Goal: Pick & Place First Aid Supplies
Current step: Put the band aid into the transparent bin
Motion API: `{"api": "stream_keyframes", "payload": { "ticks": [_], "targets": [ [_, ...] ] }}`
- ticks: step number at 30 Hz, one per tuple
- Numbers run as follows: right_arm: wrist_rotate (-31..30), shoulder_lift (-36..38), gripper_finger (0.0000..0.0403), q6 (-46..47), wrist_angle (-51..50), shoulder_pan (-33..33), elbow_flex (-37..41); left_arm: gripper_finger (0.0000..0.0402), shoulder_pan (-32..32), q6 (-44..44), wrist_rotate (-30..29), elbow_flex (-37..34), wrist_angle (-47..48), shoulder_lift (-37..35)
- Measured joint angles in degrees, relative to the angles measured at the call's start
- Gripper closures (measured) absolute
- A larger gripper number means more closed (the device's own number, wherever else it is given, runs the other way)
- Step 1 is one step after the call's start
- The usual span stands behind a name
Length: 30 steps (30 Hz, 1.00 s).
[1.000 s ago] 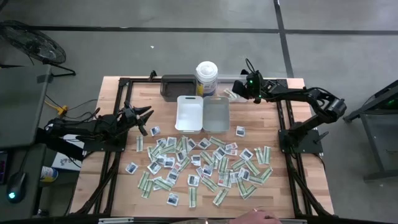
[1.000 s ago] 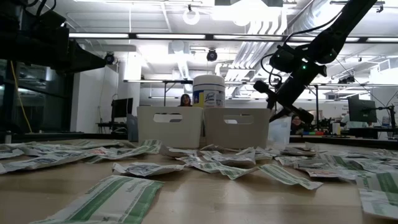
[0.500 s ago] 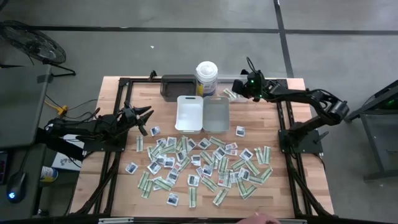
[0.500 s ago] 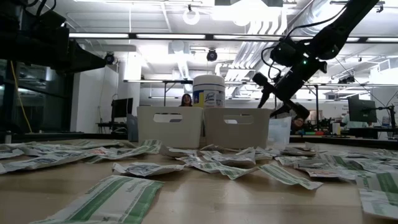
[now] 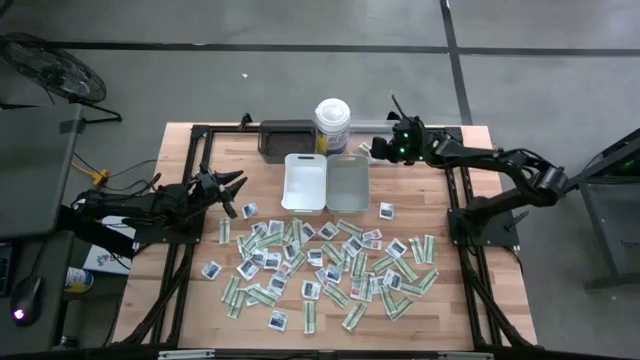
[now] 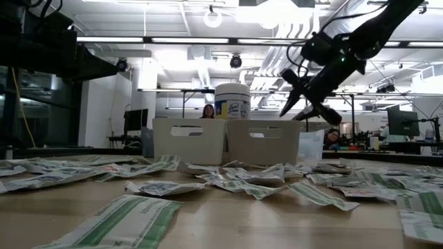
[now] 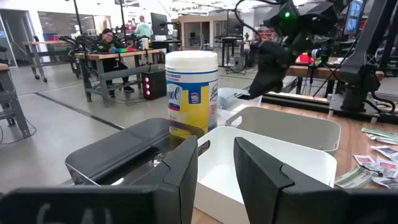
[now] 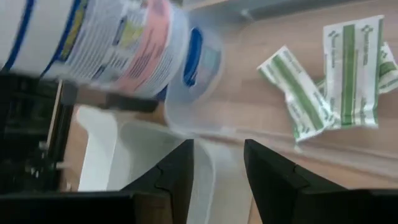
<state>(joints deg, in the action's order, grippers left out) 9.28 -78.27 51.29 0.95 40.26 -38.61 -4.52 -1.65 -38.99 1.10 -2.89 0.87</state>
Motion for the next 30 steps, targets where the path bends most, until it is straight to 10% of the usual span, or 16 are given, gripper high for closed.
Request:
{"api": "stream_keyframes", "payload": {
  "ticks": [16,30],
  "targets": [
    [-5.8,21.0,0.0269,-0.9,-27.1,-18.8,0.0,0.03,0.0,0.0,0.0,0.0,0.0,0.0],
    [-6.4,22.8,0.0269,16.5,-49.9,-38.6,0.0,0.03,0.0,0.0,0.0,0.0,0.0,0.0]
  ]
}}
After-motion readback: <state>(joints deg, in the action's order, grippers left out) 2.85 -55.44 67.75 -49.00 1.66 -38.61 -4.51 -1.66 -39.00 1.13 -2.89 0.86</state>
